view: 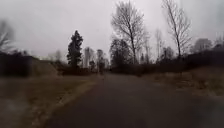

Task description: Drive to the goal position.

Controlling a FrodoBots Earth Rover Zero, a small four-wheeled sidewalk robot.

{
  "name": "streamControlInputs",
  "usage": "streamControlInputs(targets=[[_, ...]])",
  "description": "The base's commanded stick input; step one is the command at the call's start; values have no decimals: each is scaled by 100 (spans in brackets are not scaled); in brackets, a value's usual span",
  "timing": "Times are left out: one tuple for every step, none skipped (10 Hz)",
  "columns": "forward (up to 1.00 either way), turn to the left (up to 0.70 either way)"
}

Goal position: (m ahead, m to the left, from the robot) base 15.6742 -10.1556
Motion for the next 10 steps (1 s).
streamControlInputs(targets=[[67, 0], [67, 0], [67, 0], [67, 0], [67, 0], [67, 0], [67, 0], [67, 0], [67, 0], [67, 0]])
